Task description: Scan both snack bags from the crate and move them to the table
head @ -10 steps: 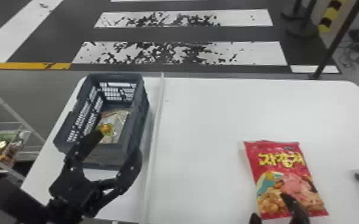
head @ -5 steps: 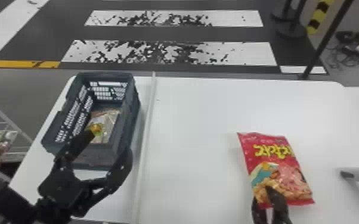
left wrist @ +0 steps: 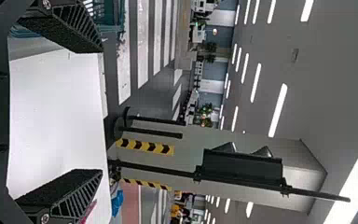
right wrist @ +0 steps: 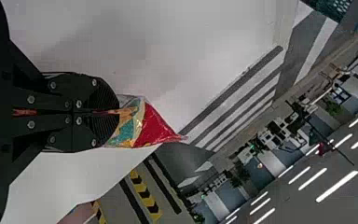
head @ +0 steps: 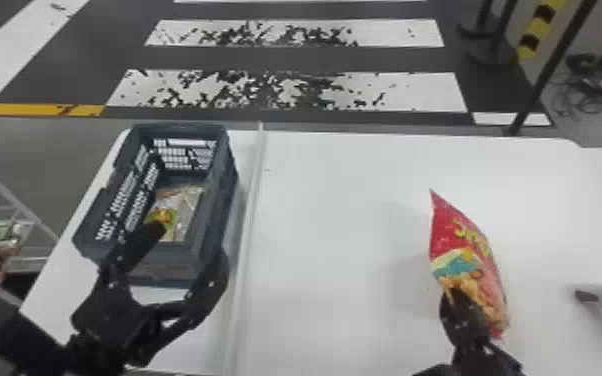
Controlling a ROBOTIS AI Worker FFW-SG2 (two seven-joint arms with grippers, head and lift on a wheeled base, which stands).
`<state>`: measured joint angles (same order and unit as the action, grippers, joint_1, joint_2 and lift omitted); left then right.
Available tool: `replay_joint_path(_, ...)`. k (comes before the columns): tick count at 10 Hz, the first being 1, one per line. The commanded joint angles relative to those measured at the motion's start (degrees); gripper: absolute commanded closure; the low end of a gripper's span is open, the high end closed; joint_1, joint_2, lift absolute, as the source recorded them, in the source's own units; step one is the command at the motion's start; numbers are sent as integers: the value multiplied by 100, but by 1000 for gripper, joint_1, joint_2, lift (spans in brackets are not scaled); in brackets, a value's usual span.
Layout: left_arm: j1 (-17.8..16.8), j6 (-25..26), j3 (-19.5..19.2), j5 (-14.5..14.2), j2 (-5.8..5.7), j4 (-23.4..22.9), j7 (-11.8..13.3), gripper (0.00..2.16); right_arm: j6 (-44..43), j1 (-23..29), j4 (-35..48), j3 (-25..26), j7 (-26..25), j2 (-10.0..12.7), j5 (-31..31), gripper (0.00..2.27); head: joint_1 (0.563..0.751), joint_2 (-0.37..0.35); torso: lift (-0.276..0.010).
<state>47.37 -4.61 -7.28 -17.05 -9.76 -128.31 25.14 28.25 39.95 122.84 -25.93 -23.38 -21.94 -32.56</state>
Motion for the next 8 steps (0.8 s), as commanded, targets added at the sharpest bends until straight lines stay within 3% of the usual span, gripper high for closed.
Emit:
replay_joint_path(1,9,0,25,0,1,7,0,76,-33,66,557,448,167,32,707,2243,695,41,-87)
replay_joint_path(2,0,0,60,9,1,7,0,76,-156,136,917,861,405,199,1366,2243,695,25,-87)
replay_joint_path(3,9,0,78,35,1,7,9,76,-209,250,1286,1336,835,559,2104,2243,695,4,-87)
replay_joint_path(5,9,-18,87,35,1,34,35,76,-192,435,1805,2514,1697,1192,4214,2243,695,-10,-87)
replay_joint_path(6,9,-35,95,35,1,34,35,76,37,452,1805,3226,2083,1534,5488,2243,695,-23,-87)
replay_joint_path(8,9,-53,104,35,1,34,79,76,722,321,1119,4518,2690,1983,7545,2243,695,-79,-87)
